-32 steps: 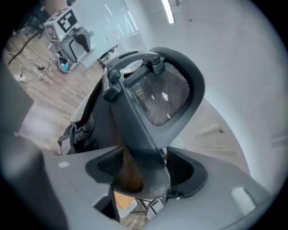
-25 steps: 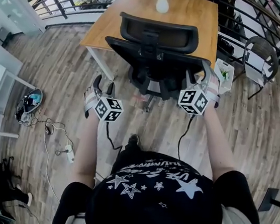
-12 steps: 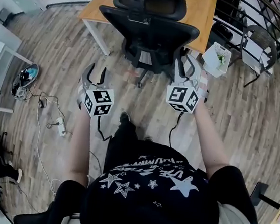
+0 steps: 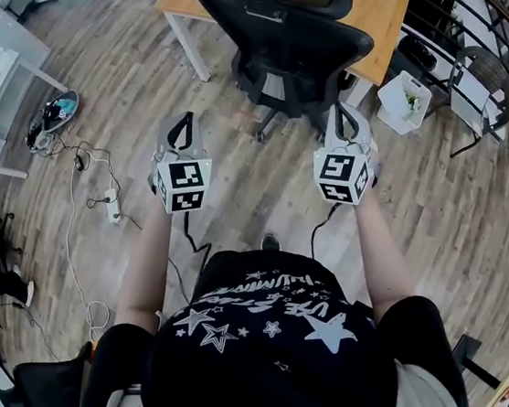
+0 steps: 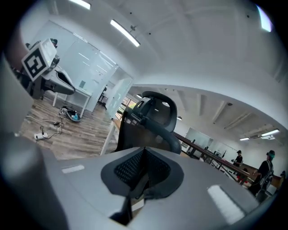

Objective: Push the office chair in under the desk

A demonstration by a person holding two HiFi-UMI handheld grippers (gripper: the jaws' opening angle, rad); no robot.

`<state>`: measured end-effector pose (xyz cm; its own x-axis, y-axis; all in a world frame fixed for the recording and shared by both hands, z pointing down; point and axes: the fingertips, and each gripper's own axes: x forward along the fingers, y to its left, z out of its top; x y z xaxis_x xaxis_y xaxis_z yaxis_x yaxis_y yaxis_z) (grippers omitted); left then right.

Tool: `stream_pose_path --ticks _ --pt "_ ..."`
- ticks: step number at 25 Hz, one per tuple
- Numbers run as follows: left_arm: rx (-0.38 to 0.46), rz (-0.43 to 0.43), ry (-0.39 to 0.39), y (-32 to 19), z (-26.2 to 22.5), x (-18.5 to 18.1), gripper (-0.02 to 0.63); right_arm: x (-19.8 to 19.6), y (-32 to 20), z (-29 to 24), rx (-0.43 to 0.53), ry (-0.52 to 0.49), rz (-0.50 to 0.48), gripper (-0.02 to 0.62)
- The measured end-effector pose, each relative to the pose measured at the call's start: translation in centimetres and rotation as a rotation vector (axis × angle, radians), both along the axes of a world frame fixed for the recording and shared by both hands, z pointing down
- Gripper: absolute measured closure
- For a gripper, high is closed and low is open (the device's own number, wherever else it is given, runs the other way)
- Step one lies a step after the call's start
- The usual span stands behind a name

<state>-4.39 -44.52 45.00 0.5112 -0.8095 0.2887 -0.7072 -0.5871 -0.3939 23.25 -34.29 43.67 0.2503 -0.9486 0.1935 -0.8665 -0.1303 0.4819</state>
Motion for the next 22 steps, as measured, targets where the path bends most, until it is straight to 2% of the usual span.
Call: stream_pose_path --ticks 6,11,16,22 --pt "-0.089 -0.03 0.027 2.7 1.9 -2.5 0.604 -2.7 0.1 1.0 -0.056 -0.025 -0.06 0.594" --pt "-0.156 -0.076 0.04 6.2 4.4 -6.8 0.604 -6.0 0.6 1.8 -0.106 -0.022 -0.095 0.594" --pt "-0.185 -0.134 0.056 9.5 5.2 -11.1 0.604 -10.3 2.2 2.5 -0.134 0.003 -0.159 0.594" --pt "-0.206 -0.153 0.082 13.4 4.0 -13.7 0.604 -14.0 4.9 1.6 -0.132 -0.015 -0.199 0.594"
